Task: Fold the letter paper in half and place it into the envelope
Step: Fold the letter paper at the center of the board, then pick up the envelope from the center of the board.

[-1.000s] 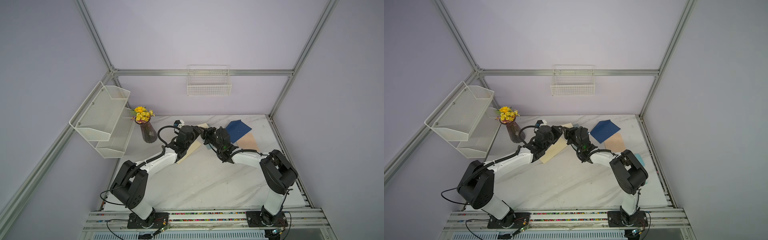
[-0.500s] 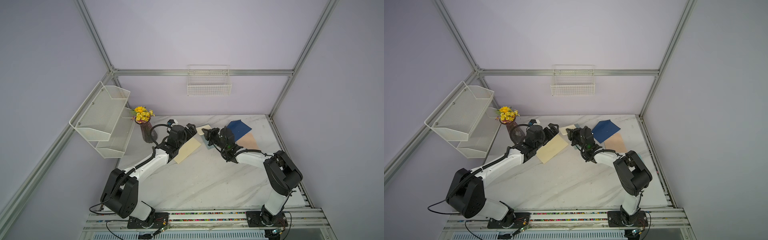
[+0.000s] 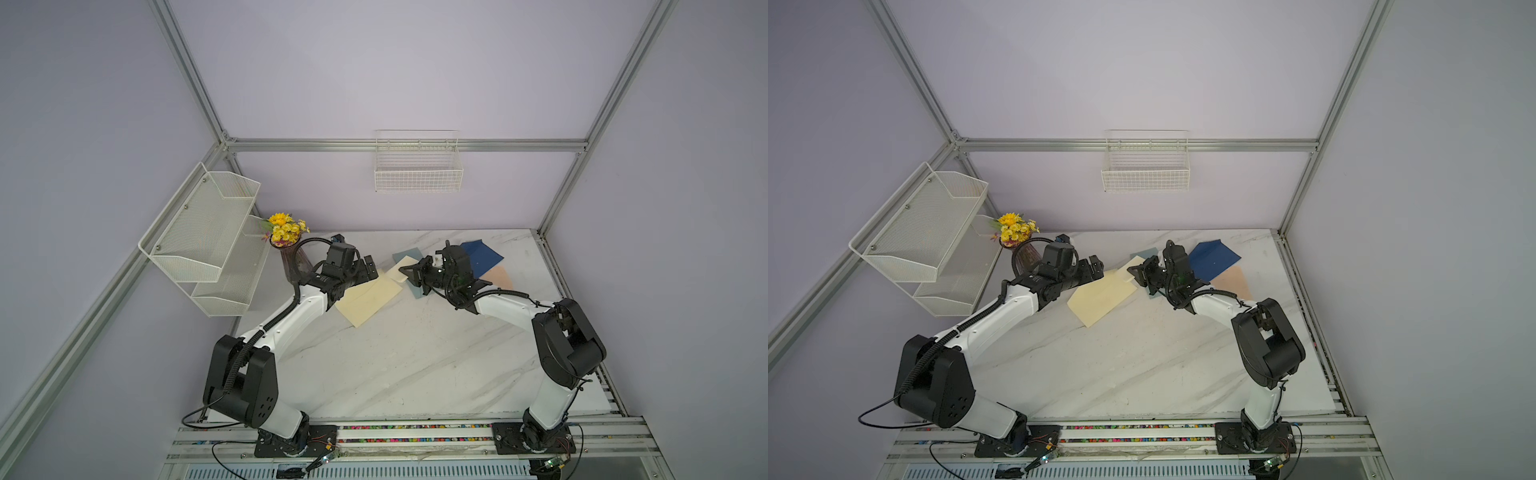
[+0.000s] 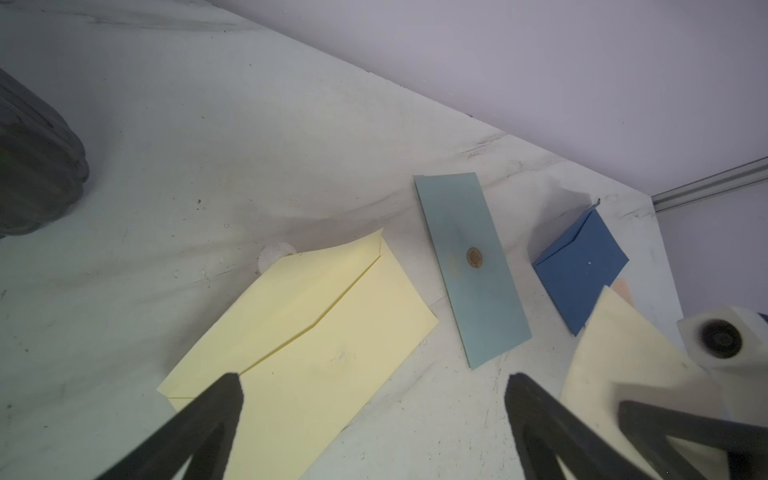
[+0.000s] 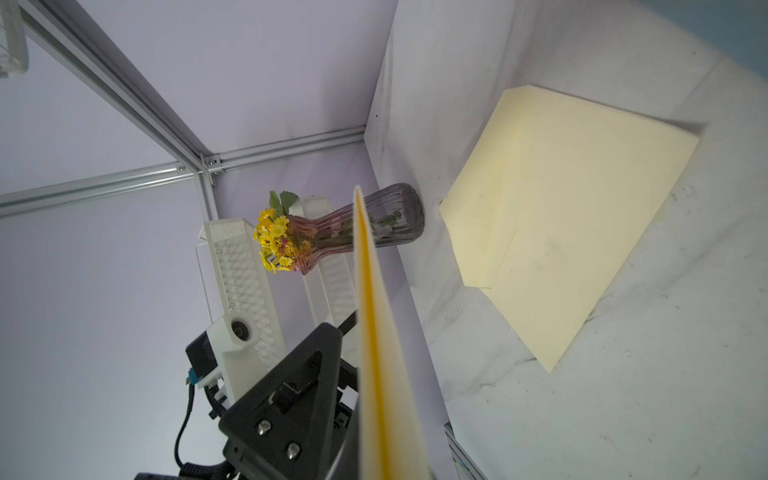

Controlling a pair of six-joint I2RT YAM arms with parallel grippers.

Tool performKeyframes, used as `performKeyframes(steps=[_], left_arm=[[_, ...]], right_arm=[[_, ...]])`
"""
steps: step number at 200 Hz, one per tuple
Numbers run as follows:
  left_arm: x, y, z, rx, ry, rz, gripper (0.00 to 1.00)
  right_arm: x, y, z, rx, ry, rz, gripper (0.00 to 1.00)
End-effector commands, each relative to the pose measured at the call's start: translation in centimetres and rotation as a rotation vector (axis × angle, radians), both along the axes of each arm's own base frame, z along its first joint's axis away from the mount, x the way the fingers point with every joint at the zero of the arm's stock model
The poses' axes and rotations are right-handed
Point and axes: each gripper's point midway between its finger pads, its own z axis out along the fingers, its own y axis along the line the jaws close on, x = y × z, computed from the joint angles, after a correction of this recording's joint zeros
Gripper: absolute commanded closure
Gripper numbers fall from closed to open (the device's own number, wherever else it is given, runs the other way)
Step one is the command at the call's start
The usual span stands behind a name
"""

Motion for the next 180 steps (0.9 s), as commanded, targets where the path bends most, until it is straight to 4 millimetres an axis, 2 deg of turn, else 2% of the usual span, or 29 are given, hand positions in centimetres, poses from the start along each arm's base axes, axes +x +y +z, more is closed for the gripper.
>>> performKeyframes(steps=[1,55,78,100,140,180], left_arm=[[0.0,1.0,-0.1,0.139,0.008,-0.08,0.0],[1.2,2.1,-2.1,0.238,0.086,-0.15,0.0],[2.2,2.7,-3.4,0.27,0.194,-0.14,0.0],[3.1,2.5,-4.8,0.302,0.258,-0.19,0.0],[4.1,3.2,-7.2,0.238,0.341,-0.207,0.04],[4.7,2.6,-9.8,0.183,0.416,-0.25,0.1]], right_arm=[[-1.3,-0.2,-0.3,-0.098,-0.021,0.107,1.0],[-1.9,-0.5,1.0,-0.217,-0.078,0.215,1.0],[-2.2,-1.2,0.8,-0.228,-0.064,0.227,1.0],[-2.4,-2.0,0.6,-0.229,-0.046,0.223,1.0],[-2.6,-3.4,0.5,-0.238,-0.032,0.216,1.0],[-2.5,-4.0,0.2,-0.242,-0.024,0.199,1.0]])
